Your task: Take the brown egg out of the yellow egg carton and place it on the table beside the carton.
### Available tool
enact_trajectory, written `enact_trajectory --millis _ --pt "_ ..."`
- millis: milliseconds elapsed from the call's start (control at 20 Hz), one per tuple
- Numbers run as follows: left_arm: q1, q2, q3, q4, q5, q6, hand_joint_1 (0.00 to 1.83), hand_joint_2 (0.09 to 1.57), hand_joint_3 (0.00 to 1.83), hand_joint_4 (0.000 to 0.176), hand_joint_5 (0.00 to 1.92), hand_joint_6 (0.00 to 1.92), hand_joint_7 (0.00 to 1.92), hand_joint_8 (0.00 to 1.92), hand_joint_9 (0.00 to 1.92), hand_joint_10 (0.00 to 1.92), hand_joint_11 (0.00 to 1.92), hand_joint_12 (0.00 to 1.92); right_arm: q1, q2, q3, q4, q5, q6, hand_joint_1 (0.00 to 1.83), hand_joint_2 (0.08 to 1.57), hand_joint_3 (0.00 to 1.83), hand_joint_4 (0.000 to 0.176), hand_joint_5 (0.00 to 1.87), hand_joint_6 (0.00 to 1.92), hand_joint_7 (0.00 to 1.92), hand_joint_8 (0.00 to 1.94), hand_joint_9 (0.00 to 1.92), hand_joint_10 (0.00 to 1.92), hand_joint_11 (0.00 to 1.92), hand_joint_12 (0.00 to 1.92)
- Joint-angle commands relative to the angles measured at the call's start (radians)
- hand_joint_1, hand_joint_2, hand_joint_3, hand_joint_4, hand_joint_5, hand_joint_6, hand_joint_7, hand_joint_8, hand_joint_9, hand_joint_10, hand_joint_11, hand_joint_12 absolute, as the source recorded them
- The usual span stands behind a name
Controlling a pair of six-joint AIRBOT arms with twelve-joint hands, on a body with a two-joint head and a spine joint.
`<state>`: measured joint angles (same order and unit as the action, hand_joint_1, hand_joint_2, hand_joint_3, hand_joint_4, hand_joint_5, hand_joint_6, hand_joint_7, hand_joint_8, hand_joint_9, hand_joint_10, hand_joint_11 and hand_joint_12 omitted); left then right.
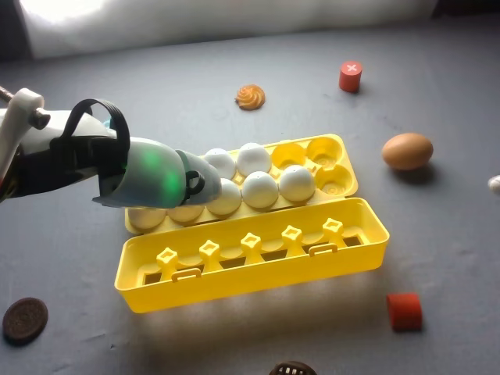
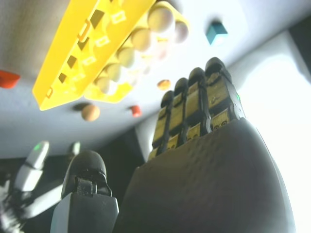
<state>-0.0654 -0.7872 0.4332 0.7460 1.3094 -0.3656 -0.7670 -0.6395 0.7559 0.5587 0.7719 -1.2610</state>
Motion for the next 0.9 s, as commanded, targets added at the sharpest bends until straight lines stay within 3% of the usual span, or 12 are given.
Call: enact_trajectory --millis 0,50,100,200,250,300,350,400,550,750,800,850 --pt "-0.009 0.003 -0.003 0.075 -0.022 -0.002 0.0 1.15 0.0 0.0 0.0 0.0 0.02 0.0 0.0 0.0 0.0 0.0 -0.007 0.022 -0.019 -0.021 0.191 0.03 0.46 0.85 0.0 0.0 1.07 1.8 0.9 1.85 0.8 1.84 0.57 1.88" --pt "-0.009 0.003 -0.003 0.075 -0.022 -0.002 0.0 1.15 0.0 0.0 0.0 0.0 0.02 0.0 0.0 0.0 0.0 0.0 -0.036 0.04 -0.041 -0.021 0.226 0.055 0.46 0.84 0.0 0.0 1.1 1.9 1.03 1.92 0.96 1.91 0.86 1.91" --pt "-0.01 0.003 -0.004 0.075 -0.022 -0.002 0.0 1.14 0.0 0.0 0.0 0.0 0.02 0.0 0.0 0.0 0.0 0.0 -0.072 0.052 -0.061 -0.021 0.278 0.084 0.44 0.9 0.01 0.0 1.23 1.92 1.22 1.94 1.23 1.92 1.39 1.92" --pt "-0.01 0.003 -0.004 0.075 -0.022 -0.002 0.0 1.15 0.0 0.0 0.01 0.01 0.04 0.01 0.01 0.01 0.0 0.0 -0.132 0.055 -0.09 -0.021 0.424 0.138 0.47 1.05 0.02 0.0 1.45 1.92 1.43 1.94 1.47 1.92 1.7 1.92" --pt "-0.01 0.004 -0.005 0.075 -0.022 -0.002 0.0 1.15 0.0 0.0 0.02 0.01 0.04 0.01 0.02 0.01 0.0 0.0 -0.166 0.057 -0.106 -0.021 0.482 0.15 0.99 1.32 0.02 0.045 1.51 1.92 1.58 1.94 1.65 1.92 1.89 1.92" --pt "-0.01 0.004 -0.005 0.075 -0.022 -0.002 0.0 1.15 0.0 0.0 0.02 0.01 0.04 0.01 0.02 0.01 0.0 0.0 -0.186 0.058 -0.115 -0.021 0.512 0.155 0.99 1.32 0.02 0.045 1.51 1.92 1.58 1.94 1.65 1.92 1.89 1.92" --pt "-0.01 0.004 -0.005 0.075 -0.022 -0.002 0.0 1.15 0.0 0.0 0.02 0.01 0.05 0.01 0.03 0.01 0.0 0.0 -0.211 0.06 -0.126 -0.021 0.547 0.162 1.12 1.34 0.01 0.11 1.51 1.92 1.6 1.94 1.68 1.92 1.91 1.92" --pt "-0.01 0.004 -0.005 0.075 -0.022 -0.002 0.0 1.16 0.01 0.0 0.03 0.01 0.06 0.01 0.04 0.01 0.01 0.01 -0.254 0.065 -0.143 -0.021 0.602 0.192 1.18 1.32 0.0 0.127 1.54 1.92 1.6 1.94 1.67 1.92 1.92 1.92" --pt "-0.01 0.004 -0.006 0.075 -0.022 -0.002 0.0 1.15 0.0 0.0 0.04 0.01 0.07 0.01 0.05 0.01 0.02 0.01 -0.276 0.065 -0.145 -0.018 0.643 0.222 1.21 1.33 0.0 0.127 1.57 1.92 1.62 1.94 1.68 1.92 1.91 1.92" --pt "-0.01 0.004 -0.006 0.075 -0.022 -0.002 0.0 1.16 0.01 0.0 0.02 0.0 0.05 0.0 0.03 0.0 0.0 0.0 -0.276 0.065 -0.151 -0.012 0.633 0.223 1.11 1.35 0.01 0.109 1.58 1.92 1.63 1.94 1.68 1.92 1.88 1.92" --pt "-0.009 0.004 -0.006 0.075 -0.022 -0.002 0.0 1.16 0.0 0.0 0.0 0.0 0.02 0.0 0.0 0.0 0.0 0.0 -0.277 0.066 -0.156 0.005 0.63 0.224 1.13 1.31 0.0 0.0 1.57 1.92 1.61 1.94 1.66 1.92 1.86 1.92" --pt "-0.009 0.004 -0.006 0.075 -0.022 -0.002 0.0 1.16 0.0 0.0 0.0 0.0 0.02 0.0 0.0 0.0 0.0 0.0 -0.278 0.066 -0.156 0.026 0.631 0.224 1.13 1.31 0.0 0.0 1.57 1.92 1.61 1.94 1.66 1.92 1.86 1.92"
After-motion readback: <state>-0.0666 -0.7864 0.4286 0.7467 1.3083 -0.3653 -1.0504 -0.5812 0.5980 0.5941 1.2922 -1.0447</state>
